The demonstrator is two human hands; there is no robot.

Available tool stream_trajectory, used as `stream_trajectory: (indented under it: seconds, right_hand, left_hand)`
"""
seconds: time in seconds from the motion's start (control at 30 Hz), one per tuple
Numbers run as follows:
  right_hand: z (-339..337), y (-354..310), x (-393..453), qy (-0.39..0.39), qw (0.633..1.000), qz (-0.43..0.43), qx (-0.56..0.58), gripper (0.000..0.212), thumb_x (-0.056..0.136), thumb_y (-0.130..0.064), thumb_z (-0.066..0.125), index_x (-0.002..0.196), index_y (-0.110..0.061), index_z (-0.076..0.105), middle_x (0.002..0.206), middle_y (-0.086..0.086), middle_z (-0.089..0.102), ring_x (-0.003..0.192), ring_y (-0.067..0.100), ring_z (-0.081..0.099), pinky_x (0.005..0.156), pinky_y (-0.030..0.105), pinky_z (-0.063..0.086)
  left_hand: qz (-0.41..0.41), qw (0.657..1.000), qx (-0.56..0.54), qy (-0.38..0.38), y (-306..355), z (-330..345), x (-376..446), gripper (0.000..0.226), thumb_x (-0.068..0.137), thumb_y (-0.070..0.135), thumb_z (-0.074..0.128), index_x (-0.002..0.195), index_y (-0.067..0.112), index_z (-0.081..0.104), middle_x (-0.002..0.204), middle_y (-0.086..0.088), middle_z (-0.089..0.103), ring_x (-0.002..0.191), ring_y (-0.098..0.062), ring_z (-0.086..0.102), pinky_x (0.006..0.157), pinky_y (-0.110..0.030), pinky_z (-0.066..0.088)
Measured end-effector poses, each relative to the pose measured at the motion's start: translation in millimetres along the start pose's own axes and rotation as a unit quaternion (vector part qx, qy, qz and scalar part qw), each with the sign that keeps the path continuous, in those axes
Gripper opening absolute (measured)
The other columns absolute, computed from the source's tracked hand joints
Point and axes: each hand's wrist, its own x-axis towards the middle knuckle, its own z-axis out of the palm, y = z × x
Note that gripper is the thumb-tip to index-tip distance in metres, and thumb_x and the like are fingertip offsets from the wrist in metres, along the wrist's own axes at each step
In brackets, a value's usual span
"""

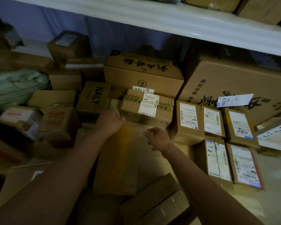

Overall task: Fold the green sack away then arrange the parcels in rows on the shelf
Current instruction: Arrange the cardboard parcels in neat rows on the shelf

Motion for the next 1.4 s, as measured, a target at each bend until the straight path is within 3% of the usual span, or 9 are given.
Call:
stream_trajectory:
  seconds: [0.3, 0.57, 0.7, 0.8, 0.9, 1.03, 1.2, 1.3, 1.4]
  right_hand:
    - [43, 1, -51, -0.053, 0.991, 0.091, 0.082, 0.059, 0.098, -0.052, 0.027, 0.119, -0.004, 0.055, 0.112, 0.015, 0.06, 0.093, 0.033, 0.062, 0.061, 0.031, 0.049]
    - [28, 1, -51, 0.102, 0.989, 0.051, 0.094, 0.027, 0.082, -0.029, 0.047, 0.085, -0.007, 0.061, 0.095, 0.02, 0.07, 0.086, 0.037, 0.069, 0.078, 0.047, 0.057]
    - [17, 10, -47, 0.121, 0.991, 0.043, 0.036, 0.028, 0.084, -0.008, 0.055, 0.112, -0.003, 0.059, 0.105, 0.016, 0.068, 0.098, 0.033, 0.067, 0.088, 0.046, 0.054]
    - [14, 27, -44, 0.14, 0.989, 0.041, 0.036, 0.061, 0.082, -0.011, 0.066, 0.137, -0.005, 0.039, 0.138, 0.016, 0.049, 0.122, 0.031, 0.053, 0.1, 0.039, 0.047]
    - [12, 37, -45, 0.108, 0.991, -0.028, 0.08, 0.087, 0.08, -0.035, 0.072, 0.149, -0.016, 0.023, 0.151, 0.01, 0.031, 0.135, 0.028, 0.039, 0.108, 0.039, 0.038]
    - [3, 45, -43, 0.126, 0.987, -0.037, 0.092, 0.076, 0.073, -0.054, 0.069, 0.136, -0.02, 0.042, 0.128, 0.001, 0.059, 0.117, 0.023, 0.058, 0.097, 0.043, 0.049]
    - [-8, 62, -37, 0.09, 0.983, 0.085, -0.136, 0.05, 0.087, -0.047, 0.057, 0.121, -0.01, 0.053, 0.118, 0.01, 0.061, 0.107, 0.026, 0.058, 0.082, 0.032, 0.045]
    - [2, 65, -33, 0.023, 0.977, 0.114, -0.177, 0.041, 0.087, -0.052, 0.053, 0.101, -0.015, 0.062, 0.099, 0.007, 0.059, 0.096, 0.022, 0.058, 0.076, 0.031, 0.042]
    - [5, 59, -30, 0.128, 0.974, 0.106, -0.154, 0.066, 0.081, -0.061, 0.056, 0.125, -0.013, 0.05, 0.122, 0.008, 0.055, 0.112, 0.025, 0.056, 0.087, 0.036, 0.046]
  left_hand:
    - [-0.052, 0.956, 0.288, 0.006, 1, -3, -58, 0.046, 0.093, 0.054, 0.042, 0.113, 0.016, 0.058, 0.103, -0.005, 0.044, 0.067, -0.017, 0.043, 0.047, -0.029, 0.026]
    - [0.057, 0.982, 0.117, -0.137, 14, 17, -56, 0.079, 0.068, 0.053, 0.074, 0.137, 0.024, 0.046, 0.149, -0.004, 0.033, 0.137, -0.029, 0.027, 0.105, -0.041, 0.034]
    - [0.043, 0.964, 0.182, -0.187, 7, 37, -59, 0.119, 0.059, 0.052, 0.082, 0.15, 0.039, 0.006, 0.16, -0.001, -0.014, 0.146, -0.037, -0.007, 0.115, -0.058, 0.018]
    - [0.005, 0.968, 0.229, -0.107, -4, 44, -60, 0.131, 0.058, 0.048, 0.084, 0.149, 0.038, -0.011, 0.158, -0.013, -0.01, 0.144, -0.04, 0.001, 0.112, -0.061, 0.019]
    - [0.042, 0.976, 0.179, -0.113, -7, 41, -52, 0.124, 0.059, 0.036, 0.085, 0.15, 0.032, 0.0, 0.158, -0.004, 0.004, 0.143, -0.034, 0.014, 0.112, -0.055, 0.027]
    - [0.107, 0.968, 0.098, -0.204, -3, 38, -32, 0.106, 0.066, 0.017, 0.08, 0.149, 0.036, 0.017, 0.155, 0.005, 0.022, 0.138, -0.025, 0.03, 0.106, -0.05, 0.039]
    - [0.137, 0.964, 0.229, 0.004, -1, 39, -19, 0.079, 0.079, 0.03, 0.07, 0.146, 0.029, 0.029, 0.152, 0.0, 0.03, 0.14, -0.025, 0.025, 0.114, -0.049, 0.021]
    - [0.058, 0.978, 0.195, -0.033, -24, 48, -15, 0.081, 0.079, 0.039, 0.069, 0.148, 0.029, 0.026, 0.156, -0.005, 0.018, 0.144, -0.032, 0.011, 0.117, -0.053, 0.016]
    - [0.063, 0.983, 0.161, -0.066, -34, 53, -16, 0.091, 0.077, 0.032, 0.073, 0.151, 0.027, 0.02, 0.16, -0.001, 0.009, 0.147, -0.031, 0.003, 0.118, -0.053, 0.015]
